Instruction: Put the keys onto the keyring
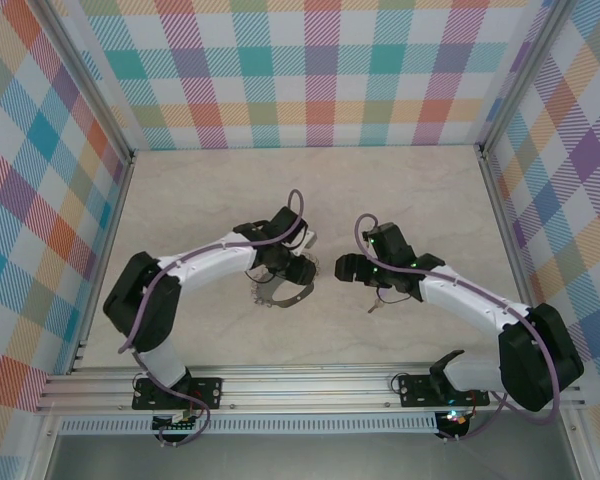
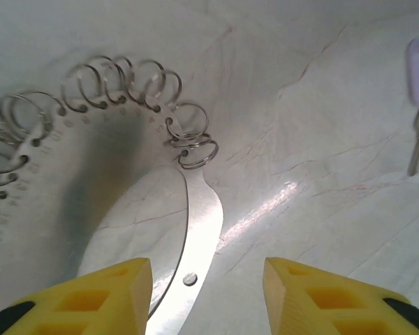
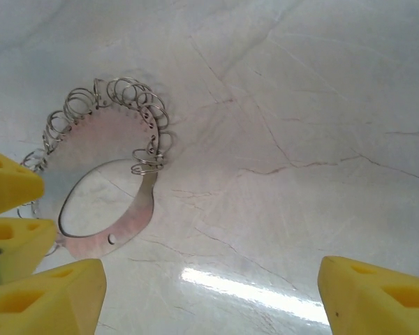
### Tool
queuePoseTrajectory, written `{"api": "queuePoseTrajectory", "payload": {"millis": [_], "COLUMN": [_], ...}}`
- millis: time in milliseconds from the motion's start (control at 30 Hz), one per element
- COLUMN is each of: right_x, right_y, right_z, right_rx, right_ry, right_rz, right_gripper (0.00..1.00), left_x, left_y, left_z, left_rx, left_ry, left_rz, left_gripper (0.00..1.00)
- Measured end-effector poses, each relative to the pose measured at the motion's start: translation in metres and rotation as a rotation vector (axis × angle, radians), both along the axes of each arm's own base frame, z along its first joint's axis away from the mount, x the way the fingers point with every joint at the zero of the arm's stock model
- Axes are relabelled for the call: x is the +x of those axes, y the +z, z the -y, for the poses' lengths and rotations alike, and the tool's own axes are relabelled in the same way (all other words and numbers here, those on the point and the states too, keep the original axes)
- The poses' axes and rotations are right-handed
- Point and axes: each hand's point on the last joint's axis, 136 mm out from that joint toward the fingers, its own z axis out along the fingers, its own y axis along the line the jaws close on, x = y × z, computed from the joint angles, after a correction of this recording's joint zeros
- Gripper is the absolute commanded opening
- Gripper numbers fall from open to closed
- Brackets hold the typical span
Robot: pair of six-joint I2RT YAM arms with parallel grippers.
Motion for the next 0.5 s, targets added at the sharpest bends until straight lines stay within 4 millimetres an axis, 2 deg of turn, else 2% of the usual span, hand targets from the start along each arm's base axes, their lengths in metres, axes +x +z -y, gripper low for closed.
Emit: {"api": "queuePoseTrajectory", "payload": {"millis": [133,500], "right_x": [-0.002,-0.003], "right_y": [-0.002,-0.006], "right_z": [0.003,0.009], "right_rx": [-0.007,-0.014], "right_ry": [-0.007,-0.021], "right_rz": [-0.005,-0.012], "right_gripper": [0.82,0.83], "left_x": [0.003,0.012], "left_y": [-0.012,-0.024], "left_z": [0.008,0.026], "left_rx": [0.019,0.046], "left_ry": [-0.014,-0.055], "left_rz": [-0.026,-0.026], "left_gripper": [0.4,0.37]}}
